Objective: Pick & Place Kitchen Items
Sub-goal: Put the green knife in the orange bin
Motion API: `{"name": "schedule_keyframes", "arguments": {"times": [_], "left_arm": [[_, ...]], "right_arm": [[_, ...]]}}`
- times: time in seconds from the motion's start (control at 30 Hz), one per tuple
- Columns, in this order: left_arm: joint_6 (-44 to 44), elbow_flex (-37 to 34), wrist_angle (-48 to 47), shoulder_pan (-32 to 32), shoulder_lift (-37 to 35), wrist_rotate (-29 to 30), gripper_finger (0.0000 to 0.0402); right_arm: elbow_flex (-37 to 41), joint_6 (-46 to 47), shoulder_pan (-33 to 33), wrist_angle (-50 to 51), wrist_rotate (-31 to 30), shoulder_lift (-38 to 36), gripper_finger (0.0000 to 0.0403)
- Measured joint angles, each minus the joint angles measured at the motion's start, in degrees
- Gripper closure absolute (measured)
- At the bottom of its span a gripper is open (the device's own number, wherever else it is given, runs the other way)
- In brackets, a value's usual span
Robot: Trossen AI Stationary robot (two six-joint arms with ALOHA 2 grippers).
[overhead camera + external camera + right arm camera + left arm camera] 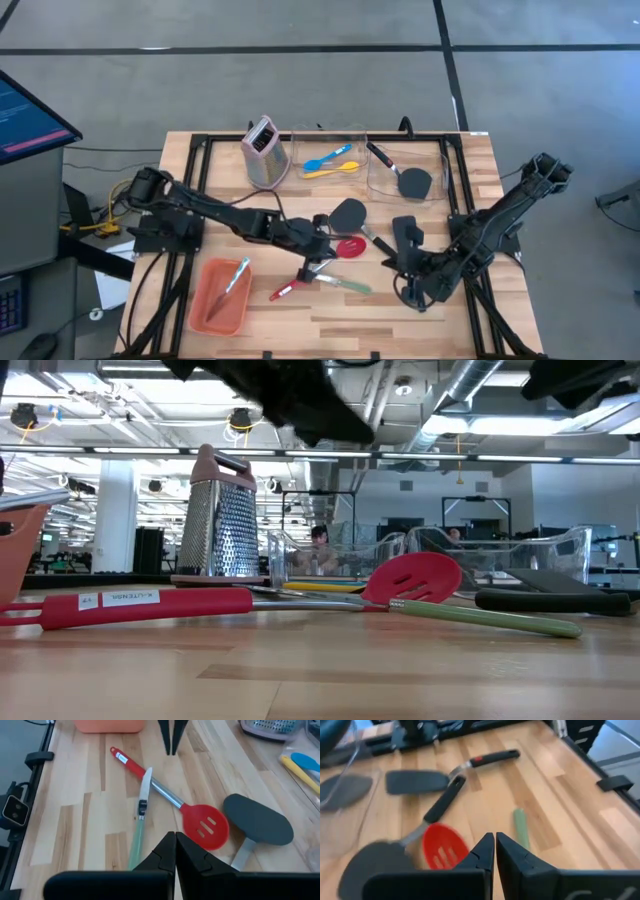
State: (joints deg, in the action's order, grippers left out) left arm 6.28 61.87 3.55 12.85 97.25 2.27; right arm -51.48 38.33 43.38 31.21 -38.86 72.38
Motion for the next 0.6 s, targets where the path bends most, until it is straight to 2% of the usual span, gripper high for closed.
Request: {"name": "schedule_keyframes", "arguments": {"times": [0.1, 0.3, 0.4, 0.6], "left_arm": [[2.1, 5.0, -3.0, 0.8, 1.8, -0.2, 0.0399], [4.0, 16.3, -18.9, 0.6, 4.9, 2.0, 0.0399], [5.3, 19.4, -21.0, 0.6, 6.9, 2.4, 0.0399], [5.5, 22.1, -22.1, 0.7, 12.9, 1.9, 0.0399]], "right_arm": [[0.0, -0.7, 0.0, 0.0, 0.0, 0.0, 0.0402], [0.0, -1.3, 2.5, 0.2, -0.1, 0.0, 0.0402], [0.0, -1.3, 5.0, 0.5, -0.6, 0.0, 0.0402], [0.0, -0.3, 12.5, 1.1, -6.2, 0.0, 0.0403]]}}
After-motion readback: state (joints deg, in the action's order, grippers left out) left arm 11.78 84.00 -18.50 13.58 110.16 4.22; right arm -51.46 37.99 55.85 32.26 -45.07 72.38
